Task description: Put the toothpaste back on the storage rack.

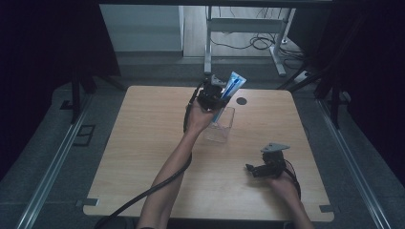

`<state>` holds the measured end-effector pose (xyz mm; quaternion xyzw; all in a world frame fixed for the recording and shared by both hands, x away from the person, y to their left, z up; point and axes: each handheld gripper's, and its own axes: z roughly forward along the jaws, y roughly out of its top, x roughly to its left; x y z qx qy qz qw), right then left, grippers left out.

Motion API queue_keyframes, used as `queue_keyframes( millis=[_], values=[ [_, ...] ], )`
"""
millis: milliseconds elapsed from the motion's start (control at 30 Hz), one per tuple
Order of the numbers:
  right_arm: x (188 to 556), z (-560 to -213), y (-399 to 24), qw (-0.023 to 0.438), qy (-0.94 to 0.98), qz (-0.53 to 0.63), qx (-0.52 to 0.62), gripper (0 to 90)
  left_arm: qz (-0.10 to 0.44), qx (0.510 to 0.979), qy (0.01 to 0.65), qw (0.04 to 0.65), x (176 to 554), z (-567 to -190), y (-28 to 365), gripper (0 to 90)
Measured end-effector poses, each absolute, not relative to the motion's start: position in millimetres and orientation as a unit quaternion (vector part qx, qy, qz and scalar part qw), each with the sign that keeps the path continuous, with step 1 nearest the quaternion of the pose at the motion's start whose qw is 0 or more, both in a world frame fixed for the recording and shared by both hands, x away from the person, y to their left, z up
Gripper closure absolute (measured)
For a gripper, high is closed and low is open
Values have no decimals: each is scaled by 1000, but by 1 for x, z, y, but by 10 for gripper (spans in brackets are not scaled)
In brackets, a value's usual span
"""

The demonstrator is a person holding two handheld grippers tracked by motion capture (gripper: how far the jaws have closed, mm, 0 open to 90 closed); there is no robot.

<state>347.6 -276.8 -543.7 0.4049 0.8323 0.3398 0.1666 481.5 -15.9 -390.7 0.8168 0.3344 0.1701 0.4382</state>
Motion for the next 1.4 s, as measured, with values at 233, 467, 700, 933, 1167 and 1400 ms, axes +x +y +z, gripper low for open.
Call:
queue_keyframes(
  millis=[233, 467, 700, 933, 1167, 1400],
  values=[
    [347, -544, -277, 166, 832, 340, 406, 7, 179, 816, 334, 436, 484, -398, -20, 729],
    [347, -544, -277, 166, 832, 340, 406, 8, 193, 818, 335, 427, 483, -405, -22, 727],
    [348, -544, -277, 167, 832, 340, 405, 8, 201, 820, 340, 415, 483, -417, -22, 726],
    [347, -544, -277, 166, 832, 340, 406, 7, 207, 823, 343, 403, 483, -425, -25, 724],
    [348, -544, -277, 166, 832, 340, 406, 7, 209, 826, 343, 396, 481, -432, -26, 720],
    [348, -544, -277, 166, 832, 340, 406, 7, 206, 834, 342, 382, 479, -438, -28, 715]
  ],
)
